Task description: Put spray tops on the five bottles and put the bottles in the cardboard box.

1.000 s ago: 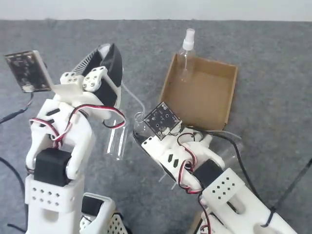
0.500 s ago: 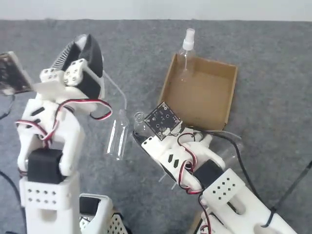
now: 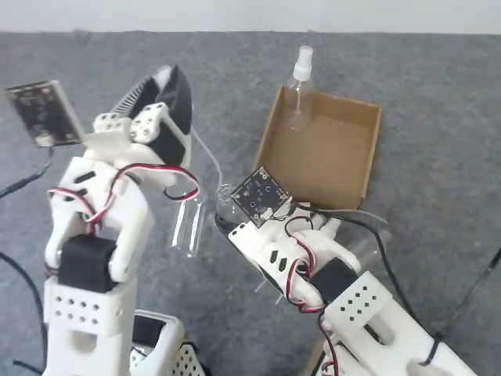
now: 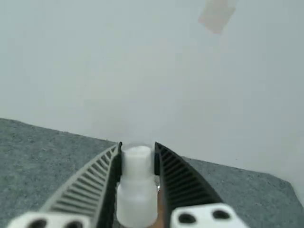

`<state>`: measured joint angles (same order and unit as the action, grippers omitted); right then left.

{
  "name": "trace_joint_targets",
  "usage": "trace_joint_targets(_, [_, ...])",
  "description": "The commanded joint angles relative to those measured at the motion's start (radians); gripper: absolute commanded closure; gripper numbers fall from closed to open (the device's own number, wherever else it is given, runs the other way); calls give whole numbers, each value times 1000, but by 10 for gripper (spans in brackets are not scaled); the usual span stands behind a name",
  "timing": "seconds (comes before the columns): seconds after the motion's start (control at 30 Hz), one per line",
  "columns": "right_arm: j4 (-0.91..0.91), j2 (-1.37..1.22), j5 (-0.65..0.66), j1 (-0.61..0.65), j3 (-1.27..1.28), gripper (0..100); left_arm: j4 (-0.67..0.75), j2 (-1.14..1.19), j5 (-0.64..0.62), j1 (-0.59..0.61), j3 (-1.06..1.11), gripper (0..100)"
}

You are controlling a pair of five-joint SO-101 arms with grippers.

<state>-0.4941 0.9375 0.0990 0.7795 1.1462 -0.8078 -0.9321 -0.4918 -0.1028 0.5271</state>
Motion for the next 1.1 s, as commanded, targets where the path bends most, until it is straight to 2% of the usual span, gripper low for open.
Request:
trace_joint_targets(0.0, [27,44,-12,4,-12,992,5,-12,-11,-5,27,989])
trace_joint_targets(0.2, [19,45,-6,1,-11,992,-5,-12,-9,-5,124,989])
trace_joint_targets(0.33, [41,44,-6,-1,8,992,-75,-14,-3,-5,151,989])
trace_joint_targets(0.5, [229,41,-12,-19,58,992,-133,-14,146,-58,154,989])
trace_joint_targets(0.6, [400,36,-12,-24,137,992,-164,-14,213,-106,154,989])
trace_joint_targets(0.7, [489,35,-14,-35,176,992,-196,-14,262,-123,156,989])
trace_joint_targets(0.87, [493,35,-150,-39,180,992,-216,-14,262,-126,156,988])
trace_joint_targets(1.0, [493,35,-157,-38,184,992,-213,-14,261,-153,156,976])
trace_joint_targets(1.07, [492,35,-157,-38,184,992,-215,-14,261,-170,156,929])
